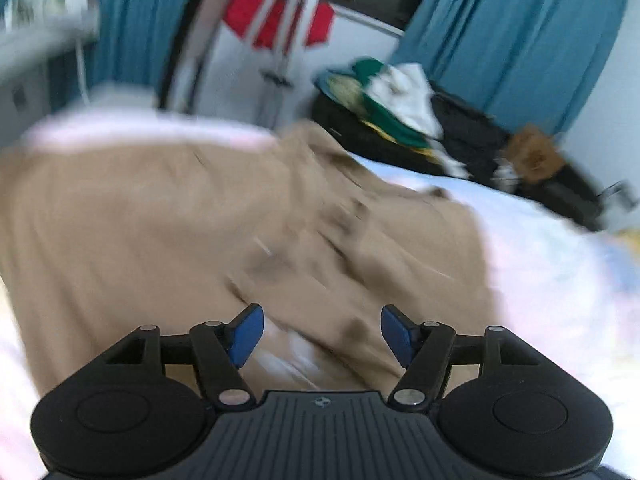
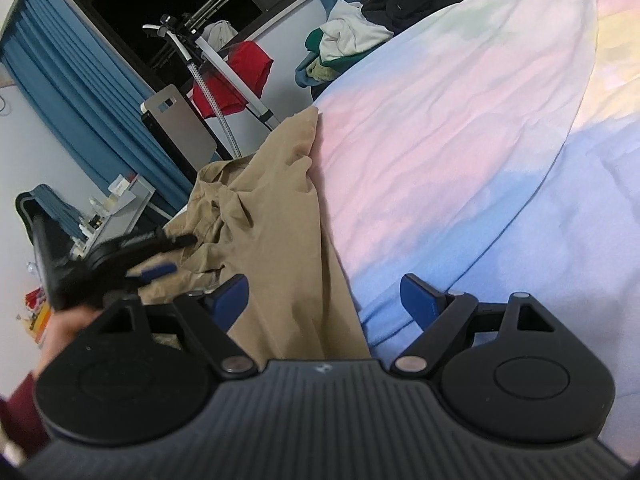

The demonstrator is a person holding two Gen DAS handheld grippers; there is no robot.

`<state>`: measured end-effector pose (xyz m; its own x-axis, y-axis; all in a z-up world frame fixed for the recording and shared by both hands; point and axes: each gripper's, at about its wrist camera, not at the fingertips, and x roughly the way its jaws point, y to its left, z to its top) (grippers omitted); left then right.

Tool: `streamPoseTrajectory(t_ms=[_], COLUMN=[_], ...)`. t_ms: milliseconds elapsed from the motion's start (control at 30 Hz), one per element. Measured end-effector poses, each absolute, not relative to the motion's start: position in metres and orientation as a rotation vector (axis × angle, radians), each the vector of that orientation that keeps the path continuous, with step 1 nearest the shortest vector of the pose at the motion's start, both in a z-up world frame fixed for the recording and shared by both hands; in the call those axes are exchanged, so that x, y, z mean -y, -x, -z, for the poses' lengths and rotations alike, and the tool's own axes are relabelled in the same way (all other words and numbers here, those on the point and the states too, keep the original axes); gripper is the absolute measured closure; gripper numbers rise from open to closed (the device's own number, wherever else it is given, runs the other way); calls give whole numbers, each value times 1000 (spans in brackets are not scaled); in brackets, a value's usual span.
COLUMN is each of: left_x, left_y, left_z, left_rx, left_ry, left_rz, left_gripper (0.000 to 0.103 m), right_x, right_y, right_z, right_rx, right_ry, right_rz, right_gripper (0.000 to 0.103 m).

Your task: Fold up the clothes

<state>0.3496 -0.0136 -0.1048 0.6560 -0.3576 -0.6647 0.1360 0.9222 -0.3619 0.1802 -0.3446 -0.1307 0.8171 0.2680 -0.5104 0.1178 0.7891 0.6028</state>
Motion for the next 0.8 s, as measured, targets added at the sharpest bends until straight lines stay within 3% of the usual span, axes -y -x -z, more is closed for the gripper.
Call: streamPoseTrajectory(t_ms=[167,233,300,367,533,667,800], left_x=[46,61,74,77,71,70,73], left_y=[-343,-348,-356,-357,-343,-355,-356], left_z=[117,123,128,128,109,131,135], left_rx=[-879,-891,-891,-885,-772,-803,-809], left_ry=[335,307,240,209,103,-32,14], left_rz=[297,294,294,271,223,147,126], left_gripper=[40,53,87,98,99,98,96], right_x=[349,351,352,353,356,356,353], right_y=[-176,-175,-175,-176,-176,-177,-179], right_z=[129,128,130,132,136,136,136], right_rx=[-612,-608,-613,-620,-630,-630,-639], right_ry=[-685,-693,-705,-716,-745,-741,-712], right_rz=[-78,-75,-73,-71,-76,-88,-111], right_gripper=[19,19,19,19,19,19,19])
